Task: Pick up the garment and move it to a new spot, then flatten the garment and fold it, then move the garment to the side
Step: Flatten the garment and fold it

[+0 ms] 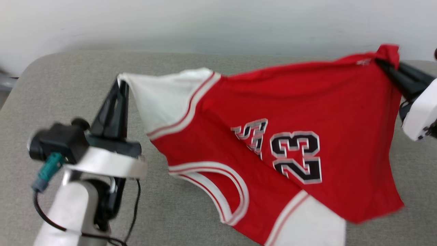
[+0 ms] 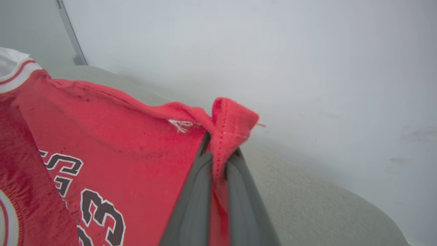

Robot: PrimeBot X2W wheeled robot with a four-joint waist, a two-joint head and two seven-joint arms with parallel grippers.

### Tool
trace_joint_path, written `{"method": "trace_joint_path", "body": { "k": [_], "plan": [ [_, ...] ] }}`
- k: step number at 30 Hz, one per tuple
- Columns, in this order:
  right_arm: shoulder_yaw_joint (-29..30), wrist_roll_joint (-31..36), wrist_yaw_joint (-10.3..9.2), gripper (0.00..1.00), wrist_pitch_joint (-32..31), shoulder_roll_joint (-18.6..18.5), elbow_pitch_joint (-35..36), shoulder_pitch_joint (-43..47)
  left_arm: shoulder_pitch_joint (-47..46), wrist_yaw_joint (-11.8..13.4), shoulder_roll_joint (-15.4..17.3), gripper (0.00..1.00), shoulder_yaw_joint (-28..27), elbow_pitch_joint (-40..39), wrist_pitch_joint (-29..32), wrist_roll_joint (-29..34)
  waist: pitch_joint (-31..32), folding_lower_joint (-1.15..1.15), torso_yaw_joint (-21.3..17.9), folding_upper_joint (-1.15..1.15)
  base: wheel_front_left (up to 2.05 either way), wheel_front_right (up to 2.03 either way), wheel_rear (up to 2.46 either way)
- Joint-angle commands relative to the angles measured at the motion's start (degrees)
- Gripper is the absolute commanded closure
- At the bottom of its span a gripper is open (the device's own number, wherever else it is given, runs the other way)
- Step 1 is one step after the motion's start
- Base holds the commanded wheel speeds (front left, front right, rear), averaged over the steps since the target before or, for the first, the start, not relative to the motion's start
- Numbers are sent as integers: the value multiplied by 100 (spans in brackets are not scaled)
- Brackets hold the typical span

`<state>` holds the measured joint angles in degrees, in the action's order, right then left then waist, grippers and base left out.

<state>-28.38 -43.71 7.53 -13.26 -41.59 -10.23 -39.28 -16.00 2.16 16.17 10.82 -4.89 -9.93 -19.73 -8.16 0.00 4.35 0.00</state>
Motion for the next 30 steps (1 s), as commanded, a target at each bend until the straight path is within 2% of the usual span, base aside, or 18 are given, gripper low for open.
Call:
{"method": "trace_joint_path", "body": {
  "k": [1, 10, 14, 18, 22, 30],
  "plan": [
    [270, 132, -8, 100, 68, 96, 169, 62, -367, -51, 106, 100, -15, -202, 110, 64, 52, 0, -103, 0, 0, 0, 0],
    [1296, 664, -8, 100, -128, 507, 835, -212, -1866, -284, 227, 100, 53, -473, 562, 45, -246, 0, -230, 0, 0, 0, 0],
    [1634, 942, -8, 100, -351, 690, 1137, -575, -2748, -400, 224, 100, 132, -346, 724, 114, -657, 0, -254, 0, 0, 0, 0],
    [1876, 1174, -8, 100, -557, 827, 1248, -1319, -3782, -502, 205, 100, 140, -122, 863, 134, -1240, 0, -288, 0, 0, 0, 0],
    [1980, 1412, -8, 100, -679, 958, 1006, -2332, -4966, -620, 208, 100, 151, 317, 886, 162, -1817, 0, -309, 0, 0, 0, 0],
    [1685, 1874, -8, 100, -517, 1256, 59, -4460, -7304, -772, 275, 100, 132, 1424, 776, 276, -2610, 0, -407, 0, 0, 0, 0]
  ]
}}
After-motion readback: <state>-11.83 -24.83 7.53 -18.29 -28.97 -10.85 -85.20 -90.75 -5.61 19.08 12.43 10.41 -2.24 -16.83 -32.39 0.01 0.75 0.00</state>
